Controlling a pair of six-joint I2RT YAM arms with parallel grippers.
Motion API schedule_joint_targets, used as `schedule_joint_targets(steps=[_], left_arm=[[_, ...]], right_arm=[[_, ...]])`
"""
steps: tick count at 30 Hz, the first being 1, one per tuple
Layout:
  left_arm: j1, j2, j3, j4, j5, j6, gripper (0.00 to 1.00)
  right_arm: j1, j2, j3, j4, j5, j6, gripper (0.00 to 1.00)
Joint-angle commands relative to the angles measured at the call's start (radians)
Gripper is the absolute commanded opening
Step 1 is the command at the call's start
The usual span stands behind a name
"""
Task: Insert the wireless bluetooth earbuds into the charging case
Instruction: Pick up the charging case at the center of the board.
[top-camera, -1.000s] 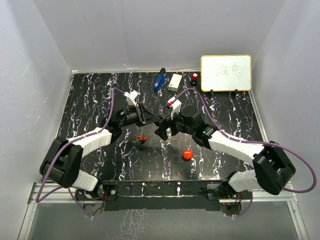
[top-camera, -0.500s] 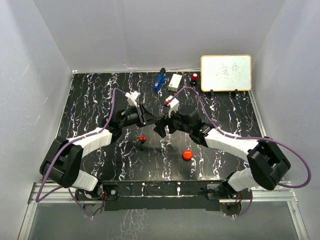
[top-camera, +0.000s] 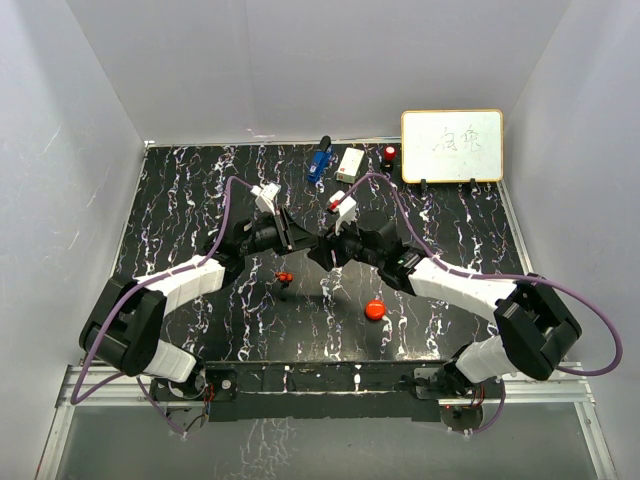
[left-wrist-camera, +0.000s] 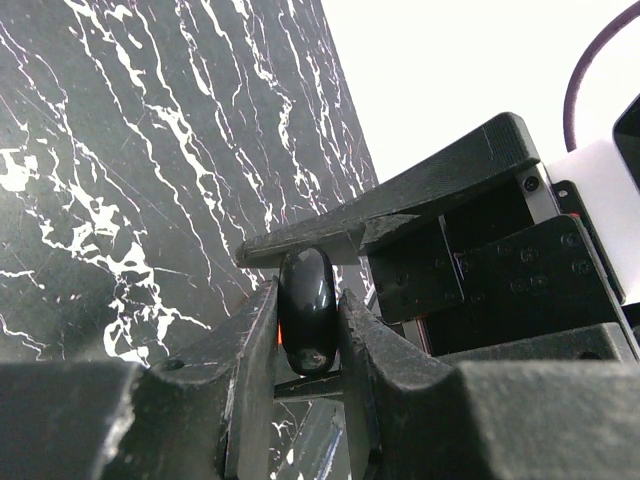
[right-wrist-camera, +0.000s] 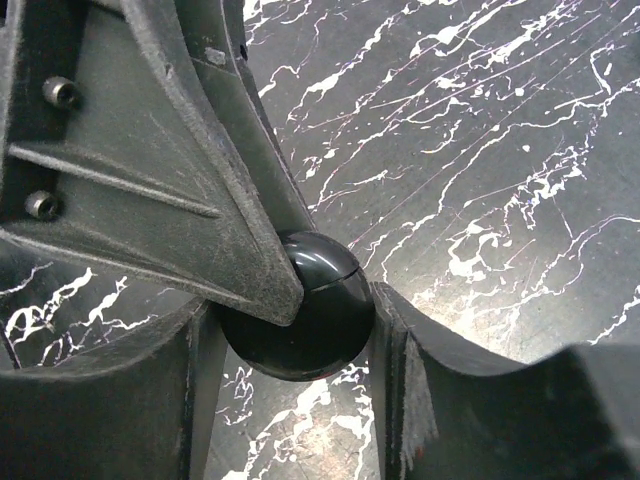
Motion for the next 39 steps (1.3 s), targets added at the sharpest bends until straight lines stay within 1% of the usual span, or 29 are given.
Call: schedule_joint_targets(steps=[1,3,6,12,15,17,23,30,32,39], left_arm=[[-0.006,-0.017,0.007,-0.015,0.017,0.008,0.01],[-0.006,-0.019,0.01,-0.021,0.013,0.013,0.04],[-0.007,-0.022,0.015,-0.034,0.008,0.021,0.1],[-0.007,-0.033,0.021,-0.057,-0.002,0.036,0.26],[-0.006,-0.044,0.02,-0.067,-0.011,0.042,0.31],[-0.006,-0.049,0.021,-0.073,-0.012,0.045,0.31],[-0.007,-0.059,0.017,-0.083,-0.021,0.05,0.31],[-0.008,-0.062,0.015,-0.08,-0.021,0.049,0.28],[-0.007,-0.063,0.014,-0.077,-0.021,0.048,0.24],[-0.007,-0.065,0.009,-0.07,-0.021,0.044,0.07]], right_arm=[[0.0,-0.006,0.043,0.065,0.021,-0.015,0.44],[-0.001,-0.009,0.04,0.063,0.023,-0.016,0.4],[0.0,-0.016,0.034,0.062,0.026,-0.018,0.37],[0.001,-0.031,0.027,0.057,0.036,-0.021,0.35],[0.0,-0.034,0.026,0.056,0.041,-0.021,0.34],[0.0,-0.036,0.024,0.057,0.043,-0.02,0.34],[0.0,-0.039,0.021,0.056,0.042,-0.018,0.34],[0.0,-0.04,0.02,0.058,0.041,-0.018,0.34],[0.0,-0.04,0.02,0.059,0.04,-0.018,0.34],[0.001,-0.038,0.02,0.059,0.045,-0.018,0.34]])
